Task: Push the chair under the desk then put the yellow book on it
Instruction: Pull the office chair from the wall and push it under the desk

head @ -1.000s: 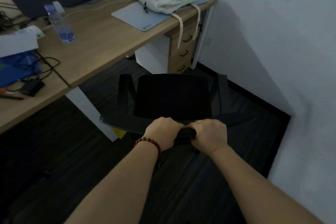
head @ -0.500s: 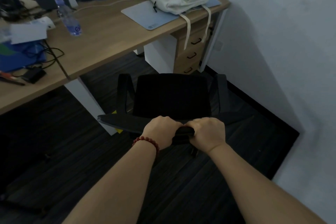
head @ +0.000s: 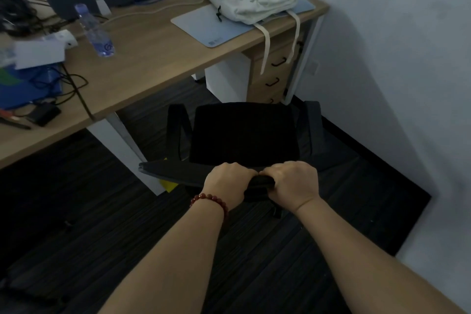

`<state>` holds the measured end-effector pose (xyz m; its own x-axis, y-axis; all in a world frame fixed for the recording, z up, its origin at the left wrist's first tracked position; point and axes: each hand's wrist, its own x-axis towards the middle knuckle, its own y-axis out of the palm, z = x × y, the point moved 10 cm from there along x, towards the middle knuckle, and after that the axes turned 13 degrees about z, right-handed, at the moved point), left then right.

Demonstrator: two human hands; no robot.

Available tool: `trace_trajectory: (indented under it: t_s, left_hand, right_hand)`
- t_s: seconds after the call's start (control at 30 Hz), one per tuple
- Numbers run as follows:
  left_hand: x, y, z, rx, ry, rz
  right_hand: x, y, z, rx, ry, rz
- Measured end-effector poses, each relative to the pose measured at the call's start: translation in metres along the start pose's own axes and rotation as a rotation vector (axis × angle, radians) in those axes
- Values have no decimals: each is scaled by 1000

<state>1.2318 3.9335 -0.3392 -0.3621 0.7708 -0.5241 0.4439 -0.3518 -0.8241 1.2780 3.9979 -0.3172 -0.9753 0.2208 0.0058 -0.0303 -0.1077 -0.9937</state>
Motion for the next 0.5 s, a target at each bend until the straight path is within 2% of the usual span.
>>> trace_trajectory:
  t_s: [0.5]
  left_hand:
    - [8,-16,44,43,-72,-6]
  right_hand:
    - [39,-3,25,-27,-37,-59]
